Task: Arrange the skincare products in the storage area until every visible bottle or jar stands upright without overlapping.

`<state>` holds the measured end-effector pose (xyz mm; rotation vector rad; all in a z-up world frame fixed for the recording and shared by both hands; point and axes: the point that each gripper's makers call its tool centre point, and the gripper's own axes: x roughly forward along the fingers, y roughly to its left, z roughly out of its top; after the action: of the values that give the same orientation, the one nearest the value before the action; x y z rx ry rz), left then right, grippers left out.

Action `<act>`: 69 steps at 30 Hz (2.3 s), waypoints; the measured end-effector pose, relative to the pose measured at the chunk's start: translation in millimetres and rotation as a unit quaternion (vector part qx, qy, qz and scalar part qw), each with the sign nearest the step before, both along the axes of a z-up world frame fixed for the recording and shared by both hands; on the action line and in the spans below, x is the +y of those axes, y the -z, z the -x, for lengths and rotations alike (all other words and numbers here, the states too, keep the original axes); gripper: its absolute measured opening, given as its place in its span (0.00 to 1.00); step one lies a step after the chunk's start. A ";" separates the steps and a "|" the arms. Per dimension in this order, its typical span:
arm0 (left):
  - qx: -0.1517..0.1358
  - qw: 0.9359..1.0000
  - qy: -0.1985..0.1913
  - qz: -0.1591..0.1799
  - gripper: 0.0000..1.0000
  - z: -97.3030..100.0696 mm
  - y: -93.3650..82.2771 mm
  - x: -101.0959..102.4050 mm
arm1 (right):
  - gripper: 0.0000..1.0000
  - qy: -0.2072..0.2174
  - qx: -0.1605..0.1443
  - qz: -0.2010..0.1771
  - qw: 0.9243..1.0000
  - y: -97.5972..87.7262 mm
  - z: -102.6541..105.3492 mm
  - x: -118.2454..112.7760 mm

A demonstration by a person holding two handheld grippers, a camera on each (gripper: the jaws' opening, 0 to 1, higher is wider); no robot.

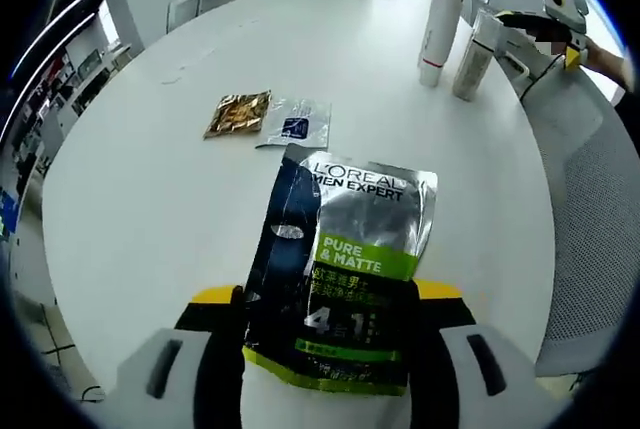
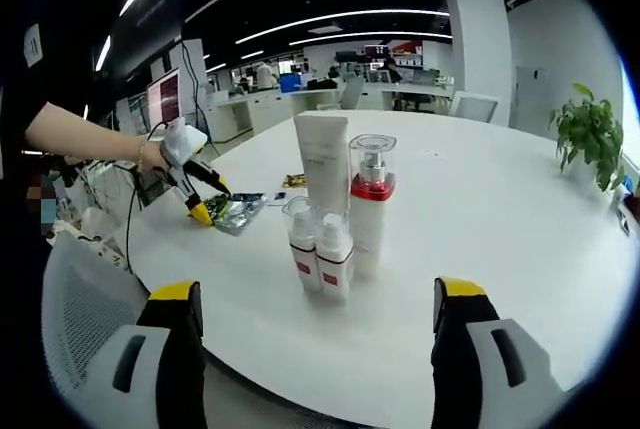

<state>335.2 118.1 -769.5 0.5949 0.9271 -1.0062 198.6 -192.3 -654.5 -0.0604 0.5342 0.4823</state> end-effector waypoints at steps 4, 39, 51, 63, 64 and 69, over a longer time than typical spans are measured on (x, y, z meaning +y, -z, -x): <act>-0.012 1.000 -0.005 0.014 0.39 3.9 -2.3 -5.0 | 0.95 -0.004 0.000 0.003 1.000 0.2 0.2 1.4; 0.033 0.893 -0.303 0.331 0.00 42.6 -106.5 -41.0 | 0.68 -0.109 -0.026 -0.061 0.992 -18.8 16.4 40.0; 0.015 0.882 -0.284 0.376 0.00 83.3 -155.1 -65.1 | 0.47 -0.161 -0.036 -0.250 0.954 -70.6 6.2 129.7; -0.009 0.883 -0.249 0.399 0.00 118.8 -182.4 -99.8 | 0.62 -0.092 -0.016 -0.330 0.939 -81.9 -20.1 158.9; -0.009 0.882 -0.250 0.400 0.00 120.8 -184.0 -101.5 | 0.58 -0.089 -0.010 -0.347 0.934 -84.8 -19.6 160.8; -0.024 0.874 -0.271 0.402 0.00 126.7 -187.7 -105.0 | 0.32 -0.063 -0.006 -0.363 0.930 -89.5 -26.7 163.9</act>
<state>208.6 13.0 -581.8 -0.3379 0.5000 -0.7583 225.3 -28.3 -565.0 0.6160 0.3144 0.7817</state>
